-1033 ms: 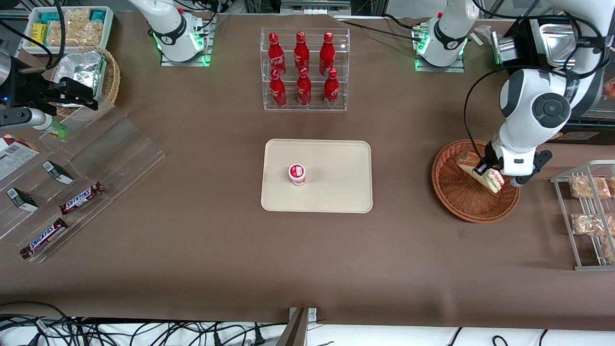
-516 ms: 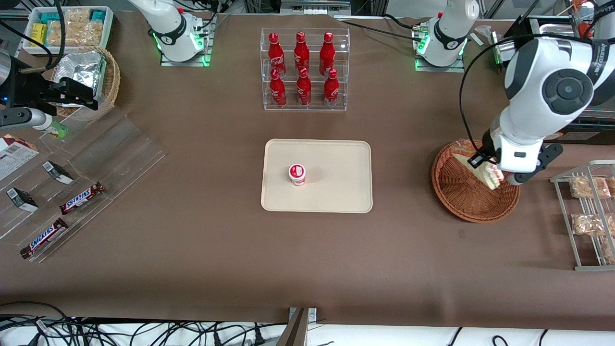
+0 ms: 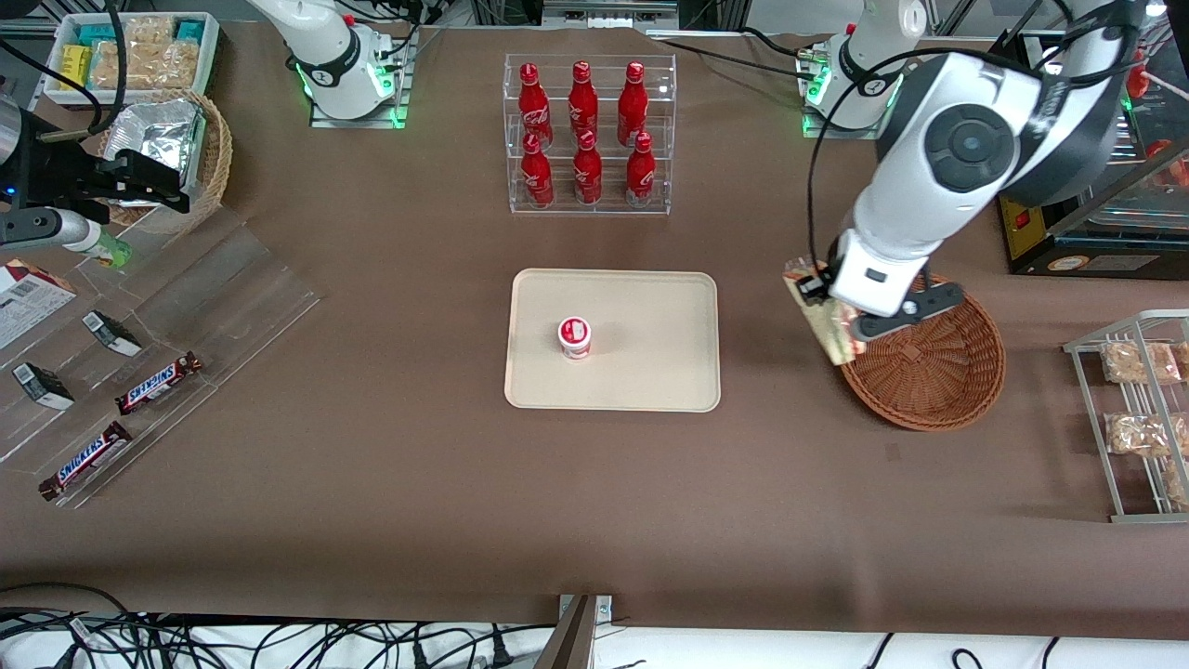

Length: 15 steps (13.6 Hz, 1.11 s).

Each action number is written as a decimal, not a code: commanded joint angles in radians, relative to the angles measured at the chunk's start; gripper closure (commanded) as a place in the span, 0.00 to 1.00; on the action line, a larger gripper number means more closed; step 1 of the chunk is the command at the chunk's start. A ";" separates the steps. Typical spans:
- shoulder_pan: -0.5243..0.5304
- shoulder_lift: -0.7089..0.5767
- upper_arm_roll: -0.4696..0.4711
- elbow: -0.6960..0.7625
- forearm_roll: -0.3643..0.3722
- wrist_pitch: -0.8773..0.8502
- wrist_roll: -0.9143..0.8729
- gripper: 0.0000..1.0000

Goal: Place sandwich from basket to tray
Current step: 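Lift the sandwich and carry it with the left gripper to the cream tray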

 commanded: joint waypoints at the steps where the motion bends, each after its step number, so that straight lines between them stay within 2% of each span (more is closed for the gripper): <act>1: 0.002 0.083 -0.069 0.051 -0.010 0.075 0.165 1.00; 2: -0.007 0.127 -0.105 0.051 -0.009 0.119 0.266 1.00; 8: -0.091 0.262 -0.098 0.032 0.011 0.236 0.264 1.00; 15: -0.159 0.422 -0.097 0.032 0.273 0.314 0.015 1.00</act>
